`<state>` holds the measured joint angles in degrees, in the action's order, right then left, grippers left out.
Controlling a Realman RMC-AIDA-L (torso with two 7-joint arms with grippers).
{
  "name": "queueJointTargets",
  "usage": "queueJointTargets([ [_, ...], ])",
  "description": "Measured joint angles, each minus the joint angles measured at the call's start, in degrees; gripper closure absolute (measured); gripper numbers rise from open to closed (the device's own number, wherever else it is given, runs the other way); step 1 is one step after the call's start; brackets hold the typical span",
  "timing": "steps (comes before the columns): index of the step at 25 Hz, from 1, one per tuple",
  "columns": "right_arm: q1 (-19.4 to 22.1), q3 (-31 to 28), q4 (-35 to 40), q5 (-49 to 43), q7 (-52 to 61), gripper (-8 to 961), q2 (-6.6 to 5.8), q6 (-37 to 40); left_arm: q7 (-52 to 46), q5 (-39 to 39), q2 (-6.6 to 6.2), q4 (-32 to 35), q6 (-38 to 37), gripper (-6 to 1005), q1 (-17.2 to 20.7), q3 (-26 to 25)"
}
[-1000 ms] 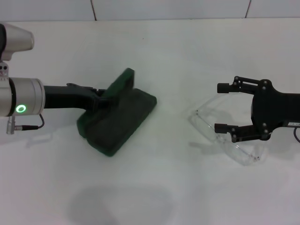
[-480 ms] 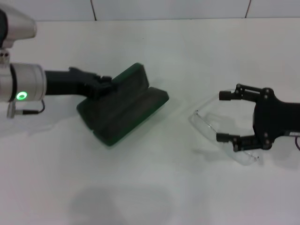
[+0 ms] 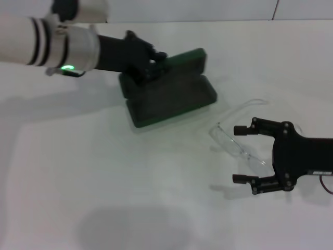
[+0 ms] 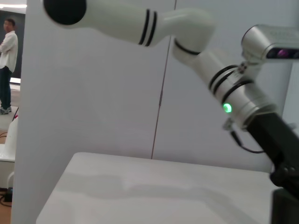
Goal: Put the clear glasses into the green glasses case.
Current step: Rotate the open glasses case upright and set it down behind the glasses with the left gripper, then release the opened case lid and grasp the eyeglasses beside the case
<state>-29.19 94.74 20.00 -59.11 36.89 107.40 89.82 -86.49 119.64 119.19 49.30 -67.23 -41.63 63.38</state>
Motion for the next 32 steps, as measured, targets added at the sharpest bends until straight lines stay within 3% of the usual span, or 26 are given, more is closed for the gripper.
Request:
queueJointTargets([
  [7, 1.49, 0.0, 0.07, -0.08, -0.5, 181, 0.58, 0.03, 1.48, 0.34, 0.26, -4.23, -0.4, 787, -6.35, 6.68],
  [13, 1.6, 0.0, 0.06, -0.12, -0.51, 188, 0.78, -0.16, 2.34, 0.06, 0.44, -4.35, 0.74, 775, -7.01, 12.12],
  [23, 1.68, 0.0, 0.01, -0.14, -0.17, 201, 0.41, -0.18, -0.85, -1.07, 0.66, -3.17, 1.41, 756, -6.62, 14.73],
  [26, 1.63, -0.01, 0.03, 0.01, 1.34, 204, -0.27, 0.0, -2.05, -1.39, 0.65, -1.29, 1.2, 750, -5.77, 14.9],
  [29, 1.36, -0.89, 0.26, -0.14, 4.17, 208, -0.8, 0.02, -2.15, -4.9, 0.66, 2.23, 0.87, 518, -2.6, 14.85],
  [32, 1.68, -2.47, 3.79, -0.94, 12.29, 212, -2.36, 0.2, -0.8, -11.77, 0.64, 7.13, 0.74, 492, 3.39, 14.94],
])
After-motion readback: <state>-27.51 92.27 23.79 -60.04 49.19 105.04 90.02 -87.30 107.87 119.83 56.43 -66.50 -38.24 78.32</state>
